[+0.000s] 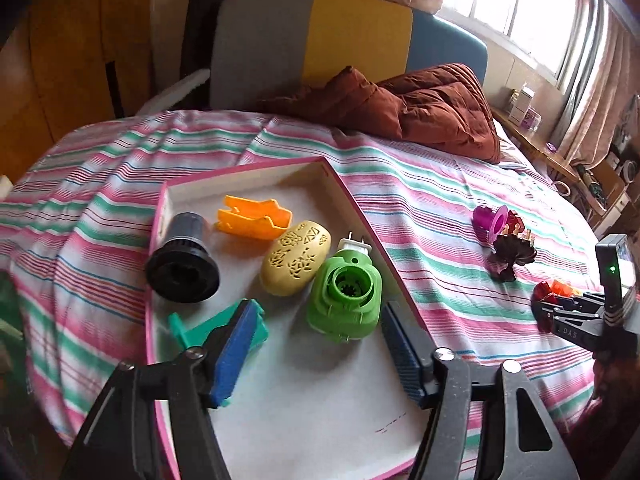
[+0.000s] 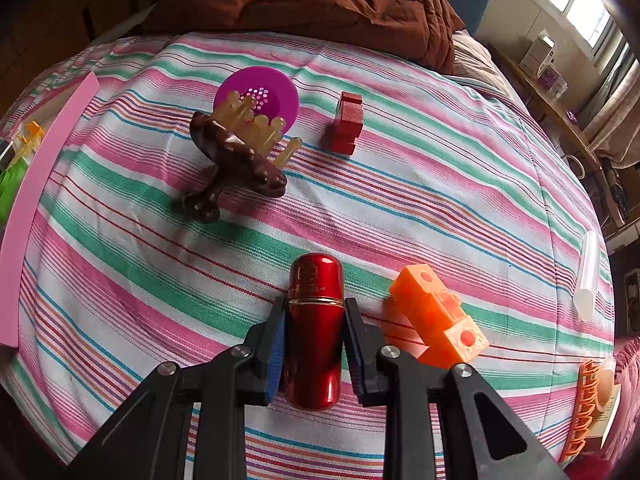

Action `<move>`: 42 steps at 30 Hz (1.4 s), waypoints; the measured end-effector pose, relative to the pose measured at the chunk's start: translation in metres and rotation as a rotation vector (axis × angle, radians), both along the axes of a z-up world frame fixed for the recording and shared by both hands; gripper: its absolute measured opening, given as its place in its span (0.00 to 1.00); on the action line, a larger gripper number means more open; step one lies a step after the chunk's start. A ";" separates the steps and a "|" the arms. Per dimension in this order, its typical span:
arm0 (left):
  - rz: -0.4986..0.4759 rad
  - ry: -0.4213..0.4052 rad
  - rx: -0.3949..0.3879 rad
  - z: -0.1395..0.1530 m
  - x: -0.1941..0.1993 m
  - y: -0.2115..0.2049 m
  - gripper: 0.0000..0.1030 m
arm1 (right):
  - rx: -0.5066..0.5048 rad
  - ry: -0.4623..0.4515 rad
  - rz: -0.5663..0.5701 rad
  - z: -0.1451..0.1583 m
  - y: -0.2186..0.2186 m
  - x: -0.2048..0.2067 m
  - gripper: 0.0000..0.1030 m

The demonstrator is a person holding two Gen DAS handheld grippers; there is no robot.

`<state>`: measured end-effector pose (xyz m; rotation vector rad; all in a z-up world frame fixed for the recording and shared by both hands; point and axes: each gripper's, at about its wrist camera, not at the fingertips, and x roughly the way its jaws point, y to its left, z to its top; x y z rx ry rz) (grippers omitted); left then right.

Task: Organize rigid objects
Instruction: 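Carry the red cylinder in the right tool toward the white tray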

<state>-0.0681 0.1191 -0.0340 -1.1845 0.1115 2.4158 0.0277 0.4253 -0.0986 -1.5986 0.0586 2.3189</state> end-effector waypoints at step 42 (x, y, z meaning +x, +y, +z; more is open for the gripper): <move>0.162 0.048 0.009 0.006 0.037 -0.080 0.68 | -0.088 0.005 -0.030 0.003 -0.008 -0.003 0.25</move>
